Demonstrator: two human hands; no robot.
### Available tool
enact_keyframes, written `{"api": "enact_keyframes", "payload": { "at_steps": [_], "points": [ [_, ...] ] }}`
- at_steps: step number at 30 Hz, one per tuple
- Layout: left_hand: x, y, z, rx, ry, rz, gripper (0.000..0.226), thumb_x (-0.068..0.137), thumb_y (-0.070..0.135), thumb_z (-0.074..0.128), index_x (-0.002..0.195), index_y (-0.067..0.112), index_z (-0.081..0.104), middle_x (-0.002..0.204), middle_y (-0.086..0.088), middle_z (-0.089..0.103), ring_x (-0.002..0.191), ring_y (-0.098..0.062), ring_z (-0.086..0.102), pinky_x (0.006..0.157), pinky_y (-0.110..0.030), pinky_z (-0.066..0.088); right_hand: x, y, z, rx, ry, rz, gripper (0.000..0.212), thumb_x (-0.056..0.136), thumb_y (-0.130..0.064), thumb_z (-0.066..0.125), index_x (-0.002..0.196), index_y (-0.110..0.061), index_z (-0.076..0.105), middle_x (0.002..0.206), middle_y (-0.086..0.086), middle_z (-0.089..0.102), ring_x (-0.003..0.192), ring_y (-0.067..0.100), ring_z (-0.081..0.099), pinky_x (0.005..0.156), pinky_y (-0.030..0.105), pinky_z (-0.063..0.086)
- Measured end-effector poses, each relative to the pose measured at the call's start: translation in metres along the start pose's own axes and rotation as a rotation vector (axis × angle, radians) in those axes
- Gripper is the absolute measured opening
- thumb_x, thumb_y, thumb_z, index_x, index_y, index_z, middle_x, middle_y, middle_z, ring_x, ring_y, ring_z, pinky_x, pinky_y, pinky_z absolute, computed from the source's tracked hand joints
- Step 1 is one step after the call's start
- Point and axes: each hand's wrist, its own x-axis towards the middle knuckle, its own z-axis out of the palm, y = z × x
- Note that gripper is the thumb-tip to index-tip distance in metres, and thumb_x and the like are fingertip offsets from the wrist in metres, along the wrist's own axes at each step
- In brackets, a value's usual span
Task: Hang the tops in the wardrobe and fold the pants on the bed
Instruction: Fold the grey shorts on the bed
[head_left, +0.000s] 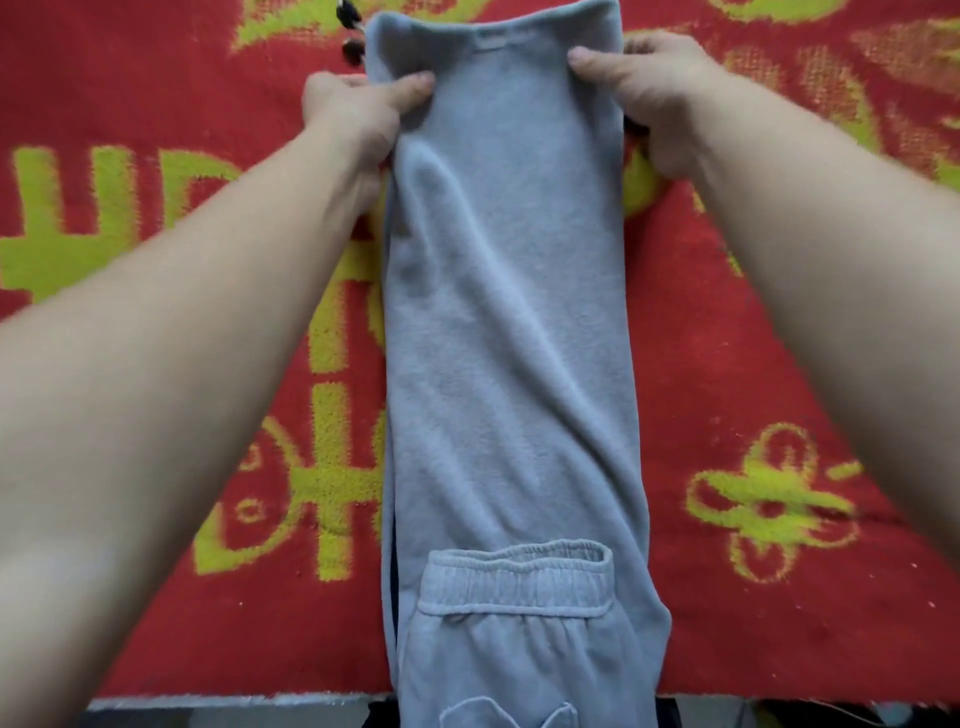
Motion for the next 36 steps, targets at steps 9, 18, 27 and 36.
{"api": "enact_keyframes", "payload": {
  "at_steps": [9, 18, 27, 36],
  "points": [
    [0.008, 0.007, 0.024, -0.122, -0.022, 0.033, 0.041, 0.073, -0.012, 0.075, 0.111, -0.006, 0.06, 0.099, -0.023, 0.07, 0.081, -0.031, 0.073, 0.06, -0.038, 0.06, 0.011, 0.002, -0.014, 0.253, 0.064, 0.024, 0.01, 0.092, -0.012, 0.07, 0.1, -0.007, 0.073, 0.093, 0.007, 0.077, 0.085, 0.018, 0.075, 0.068, 0.031, 0.061],
    [0.011, 0.02, -0.001, 0.021, -0.249, -0.063, 0.019, 0.073, -0.005, 0.054, 0.082, 0.012, 0.057, 0.087, -0.009, 0.055, 0.079, -0.022, 0.058, 0.081, -0.034, 0.054, -0.006, -0.023, -0.019, 0.049, 0.008, 0.12, 0.022, 0.079, -0.017, 0.069, 0.101, -0.013, 0.066, 0.078, 0.001, 0.069, 0.062, 0.014, 0.068, 0.059, 0.024, 0.054],
    [-0.099, 0.035, -0.046, 0.503, -0.166, 0.473, 0.022, 0.071, 0.006, 0.068, 0.09, 0.016, 0.065, 0.088, 0.0, 0.065, 0.073, -0.005, 0.055, 0.069, -0.025, 0.047, -0.117, -0.019, -0.049, -0.496, 0.14, -0.379, 0.034, 0.066, -0.019, 0.062, 0.099, -0.025, 0.069, 0.09, -0.005, 0.064, 0.08, 0.01, 0.058, 0.072, 0.03, 0.051],
    [-0.251, -0.13, -0.121, 1.163, -0.117, 0.926, 0.033, 0.064, 0.002, 0.074, 0.095, 0.01, 0.067, 0.1, -0.012, 0.061, 0.092, -0.033, 0.055, 0.07, -0.042, 0.043, -0.268, 0.155, -0.044, -1.126, 0.09, -0.875, 0.019, 0.074, -0.001, 0.073, 0.092, -0.005, 0.071, 0.092, 0.019, 0.064, 0.076, 0.038, 0.061, 0.062, 0.043, 0.048]
  ]
}}
